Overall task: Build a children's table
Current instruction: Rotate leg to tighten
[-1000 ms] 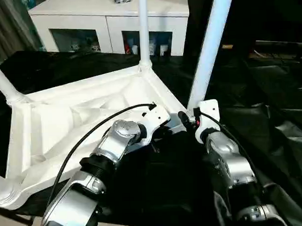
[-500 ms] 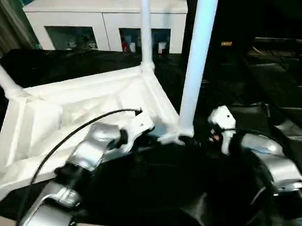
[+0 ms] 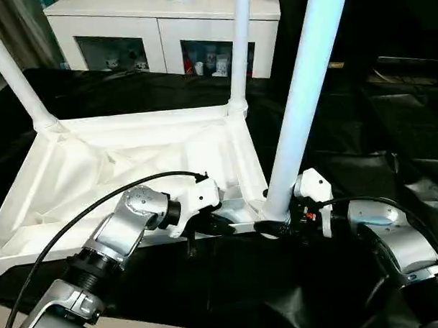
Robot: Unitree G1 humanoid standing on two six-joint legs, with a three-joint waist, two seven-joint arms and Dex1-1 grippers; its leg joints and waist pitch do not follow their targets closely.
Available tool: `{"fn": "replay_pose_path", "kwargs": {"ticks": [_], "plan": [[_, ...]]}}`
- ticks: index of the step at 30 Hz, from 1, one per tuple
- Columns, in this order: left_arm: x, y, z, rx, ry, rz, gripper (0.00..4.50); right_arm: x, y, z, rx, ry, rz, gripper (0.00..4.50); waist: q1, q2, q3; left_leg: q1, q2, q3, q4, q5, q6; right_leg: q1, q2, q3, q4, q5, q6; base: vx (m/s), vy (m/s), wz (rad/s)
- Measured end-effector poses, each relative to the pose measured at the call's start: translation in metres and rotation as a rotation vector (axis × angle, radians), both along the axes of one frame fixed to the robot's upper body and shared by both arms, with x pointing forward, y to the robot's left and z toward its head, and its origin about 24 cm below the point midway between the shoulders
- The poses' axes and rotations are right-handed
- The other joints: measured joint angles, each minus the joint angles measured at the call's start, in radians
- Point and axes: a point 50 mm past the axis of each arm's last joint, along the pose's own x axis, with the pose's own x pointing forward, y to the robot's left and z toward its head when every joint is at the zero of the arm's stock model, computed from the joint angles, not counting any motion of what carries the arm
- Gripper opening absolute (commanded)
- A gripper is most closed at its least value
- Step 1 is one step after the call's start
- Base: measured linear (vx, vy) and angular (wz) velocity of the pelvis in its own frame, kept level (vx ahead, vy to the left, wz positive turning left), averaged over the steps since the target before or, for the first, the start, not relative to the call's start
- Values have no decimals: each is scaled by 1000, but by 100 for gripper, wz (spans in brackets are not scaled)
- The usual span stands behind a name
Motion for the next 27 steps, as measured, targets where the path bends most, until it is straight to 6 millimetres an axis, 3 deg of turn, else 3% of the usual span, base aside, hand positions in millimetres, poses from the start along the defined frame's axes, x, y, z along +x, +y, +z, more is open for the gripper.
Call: {"fn": "replay_pose_path", "kwargs": {"ticks": [6, 13, 22, 27], "plan": [[0, 1, 1, 5, -1, 0, 0, 0, -4, 0, -24, 2, 7, 377, 4, 0, 0, 0, 0, 0, 1, 0, 0, 0, 0, 0, 1, 0, 0, 0, 0, 0], [-1, 1, 0, 7, 3, -4, 0, -1, -5, -1, -30, 5, 5, 300, 6, 0, 0, 0, 0, 0, 3, 1, 1, 0, 0, 0, 3, 0, 0, 0, 0, 0], [-2, 1, 0, 9, 11, -3, 0, -1, -5, -2, -29, 7, 5, 267, 5, 0, 0, 0, 0, 0, 4, 1, 2, 0, 0, 0, 4, 0, 0, 0, 0, 0], [5, 1, -2, 2, -4, 82, 0, 8, 2, -11, 64, 28, -159, 266, -6, -1, -1, 1, 1, 0, 6, 0, 0, 1, 0, 0, 6, 1, -1, 0, 0, 0]]}}
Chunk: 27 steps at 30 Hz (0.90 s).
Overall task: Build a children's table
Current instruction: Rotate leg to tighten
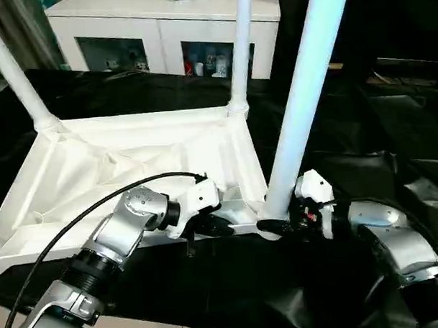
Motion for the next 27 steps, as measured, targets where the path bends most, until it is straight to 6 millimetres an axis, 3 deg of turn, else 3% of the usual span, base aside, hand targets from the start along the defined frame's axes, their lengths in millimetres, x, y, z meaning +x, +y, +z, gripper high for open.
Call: {"fn": "replay_pose_path", "kwargs": {"ticks": [6, 14, 19, 21, 23, 25, 27], "plan": [[20, -20, -3, 5, -59, 177, 0, 21, 7, -9, 51, -33, -369, 266, -14, -1, -1, 2, -1, 0, 3, 0, 0, 2, 0, 3, -1, 3, -3, 0, 0, 0], [39, -48, -4, 15, -116, 340, 0, 44, 34, -13, 58, -84, -804, 266, -11, 5, -4, 2, -3, 0, 2, 0, 0, 3, -1, 3, -3, 3, -1, 0, 0, 0], [40, -53, -4, 17, -130, 345, 0, 46, 38, -14, 90, -82, -848, 266, -8, 5, -5, 2, -4, 0, 1, 0, 0, 4, -2, 3, -4, 3, -1, 0, 0, 0], [40, -54, -4, 17, -132, 344, 0, 46, 37, -14, 96, -86, -848, 336, -7, 5, -5, 1, -4, 0, 1, 0, 0, 4, -2, 3, -4, 3, -1, 0, 0, 0], [42, -50, -3, 22, -144, 358, 0, 42, 40, -14, 149, -85, -828, 338, -9, 5, -4, 1, -4, 0, 1, 0, 0, 3, -2, 2, -4, 3, -1, 0, 0, 0], [45, -43, -2, 30, -166, 400, 0, 35, 43, -15, 201, -82, -777, 370, -23, 4, -4, -1, -3, 0, 0, 0, 0, 1, -2, 2, -5, 4, 0, 0, 0, 0], [45, -40, -1, 30, -173, 407, 0, 32, 41, -15, 209, -79, -733, 383, -27, 4, -3, -1, -2, 0, -1, 0, 0, -1, -1, 1, -5, 4, 1, 0, 0, 0]]}}
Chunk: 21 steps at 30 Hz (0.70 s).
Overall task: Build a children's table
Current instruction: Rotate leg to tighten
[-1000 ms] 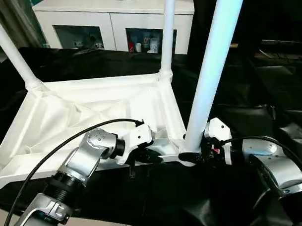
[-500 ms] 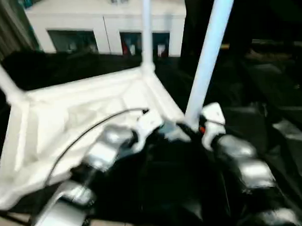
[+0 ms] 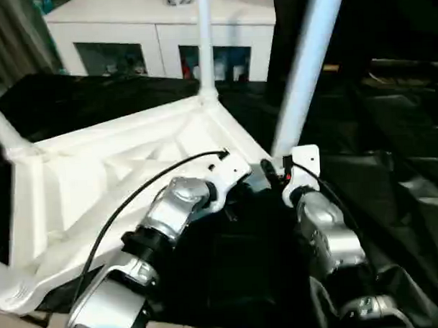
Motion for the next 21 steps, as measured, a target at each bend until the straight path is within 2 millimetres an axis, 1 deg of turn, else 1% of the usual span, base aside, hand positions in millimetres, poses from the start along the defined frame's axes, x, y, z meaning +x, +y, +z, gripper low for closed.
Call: {"fn": "replay_pose_path", "kwargs": {"ticks": [1, 2, 4, 7, 9, 13, 15, 19, 21], "plan": [[-2, 3, 0, -1, -2, -7, 0, -1, -3, 3, -19, -11, 52, 383, -1, 1, 0, -1, 0, 0, -1, 0, 0, -1, 0, 0, 0, 0, 0, 0, 0, 0], [-2, 5, 0, -2, -1, -12, 0, -2, -8, 6, -44, -23, 95, 402, 0, 1, 0, 0, 0, 0, -1, 0, 0, -1, 0, -1, 0, 0, 0, 0, 0, 0], [-5, 10, 0, -7, 11, -37, 0, -3, -17, 16, -120, -50, 218, 402, 2, 1, 0, 0, 1, 0, -2, 0, 0, -1, 1, -1, 0, 0, 1, 0, 0, 0], [-12, 22, 0, -18, 41, -98, 0, -12, -30, 21, -211, -48, 413, 402, 7, 1, 0, 1, 2, 0, -3, 0, 0, 0, 2, -2, -1, -1, 1, 0, 0, 0], [-16, 27, -1, -27, 63, -137, 0, -17, -36, 19, -226, -29, 479, 402, 12, 2, 0, 1, 3, 0, -4, 0, 0, 0, 2, -2, -1, -1, 1, 0, 0, 0], [-31, 40, 0, -27, 106, -280, 0, -28, -49, 24, -233, 8, 648, 402, 17, 1, 0, 1, 2, 0, -2, 0, 0, 0, 1, -1, 0, -1, 1, 0, 0, 0], [-37, 41, 0, -32, 133, -339, 0, -30, -51, 25, -237, 19, 696, 402, 20, 1, 0, 1, 2, 0, -2, 0, 0, 0, 1, -1, 0, -1, 1, 0, 0, 0], [-51, 43, 0, -38, 194, -450, 0, -36, -49, 25, -237, 57, 797, 402, 36, 1, 1, 0, 2, 1, -2, 0, 0, 0, 0, -1, 0, -1, 1, 0, 0, 0], [-52, 41, 0, -37, 201, -467, 0, -38, -50, 24, -248, 72, 829, 402, 42, 0, 1, 0, 2, 1, -1, 0, 0, 0, 0, -1, 0, -1, 1, 0, 0, 0]]}}
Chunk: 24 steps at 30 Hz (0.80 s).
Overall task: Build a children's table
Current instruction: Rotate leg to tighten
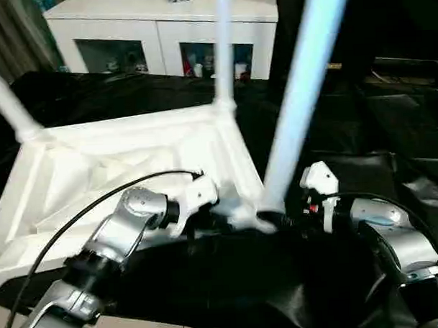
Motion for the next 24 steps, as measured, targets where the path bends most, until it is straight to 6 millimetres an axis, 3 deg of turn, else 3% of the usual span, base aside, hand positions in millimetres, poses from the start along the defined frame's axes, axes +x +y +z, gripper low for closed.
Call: {"fn": "replay_pose_path", "kwargs": {"ticks": [6, 17, 24], "plan": [[0, 1, 0, 3, 0, 1, 0, -6, 1, -8, -41, 36, 48, 402, 0, 0, 0, 0, 0, 0, 2, 0, 0, 0, 0, 0, 1, 0, 0, 0, 0, 0], [0, 1, 0, 5, 0, 0, 0, -4, 0, -8, -40, 21, 27, 292, 0, 0, 0, 0, 0, 0, 2, 0, 0, 0, 0, 0, 1, 0, 0, 0, 0, 0], [-1, 2, 1, 7, 4, -6, 0, -5, 1, -8, -36, 26, 39, 270, 0, 0, 0, 0, 0, 0, 2, 0, 0, 0, 0, 0, 1, 0, 0, 0, 0, 0]]}}
